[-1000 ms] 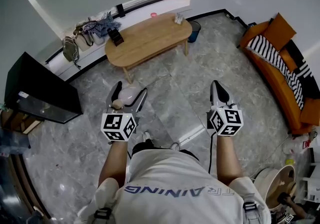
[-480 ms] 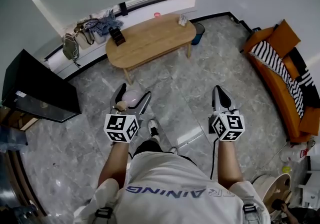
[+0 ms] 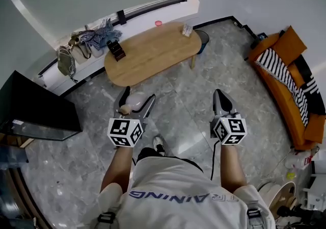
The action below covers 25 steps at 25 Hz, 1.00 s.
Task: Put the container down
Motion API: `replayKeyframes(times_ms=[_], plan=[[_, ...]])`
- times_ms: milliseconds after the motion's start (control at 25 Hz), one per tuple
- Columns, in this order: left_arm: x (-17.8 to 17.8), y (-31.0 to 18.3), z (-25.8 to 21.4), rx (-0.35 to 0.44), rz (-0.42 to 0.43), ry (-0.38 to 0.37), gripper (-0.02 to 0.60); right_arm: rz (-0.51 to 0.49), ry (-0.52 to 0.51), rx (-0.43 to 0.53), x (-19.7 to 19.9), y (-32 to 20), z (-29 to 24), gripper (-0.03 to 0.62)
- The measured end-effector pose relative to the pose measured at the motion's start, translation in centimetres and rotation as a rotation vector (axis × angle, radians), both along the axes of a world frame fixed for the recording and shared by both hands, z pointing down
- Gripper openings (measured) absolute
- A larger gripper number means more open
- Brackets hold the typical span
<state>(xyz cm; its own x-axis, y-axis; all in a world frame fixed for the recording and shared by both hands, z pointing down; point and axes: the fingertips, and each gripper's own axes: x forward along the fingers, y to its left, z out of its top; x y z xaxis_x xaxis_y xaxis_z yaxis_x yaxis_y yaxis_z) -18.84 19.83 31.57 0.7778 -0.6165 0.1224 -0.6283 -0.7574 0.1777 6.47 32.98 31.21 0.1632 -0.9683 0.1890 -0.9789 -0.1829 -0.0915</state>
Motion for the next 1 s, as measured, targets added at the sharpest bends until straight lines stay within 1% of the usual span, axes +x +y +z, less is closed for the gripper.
replayKeyframes(times_ms=[240, 400, 520, 800, 880, 1000], plan=[[0.4, -5.7, 0.1, 0.000, 0.016, 0.003, 0.425, 0.022, 0.010, -0.009, 0.5, -4.9, -0.2, 0.014], [0.7, -8.7, 0.6, -0.018, 0.007, 0.013, 0.425, 0.011, 0.016, -0.031, 0.7, -7.7, 0.4, 0.012], [1.3, -10.7, 0.9, -0.024, -0.002, 0.012, 0.425, -0.002, 0.018, -0.034, 1.7, -10.1, 0.6, 0.012], [5.3, -15.9, 1.6, -0.016, -0.049, -0.012, 0.425, -0.056, -0.004, -0.025, 6.3, -17.1, 1.9, 0.013], [7.1, -17.5, 1.6, -0.019, -0.075, -0.021, 0.425, -0.085, -0.014, -0.022, 8.3, -19.3, 2.1, 0.013], [10.6, -19.9, 1.2, -0.012, -0.107, -0.037, 0.425, -0.117, -0.031, -0.024, 12.3, -22.8, 2.2, 0.013]])
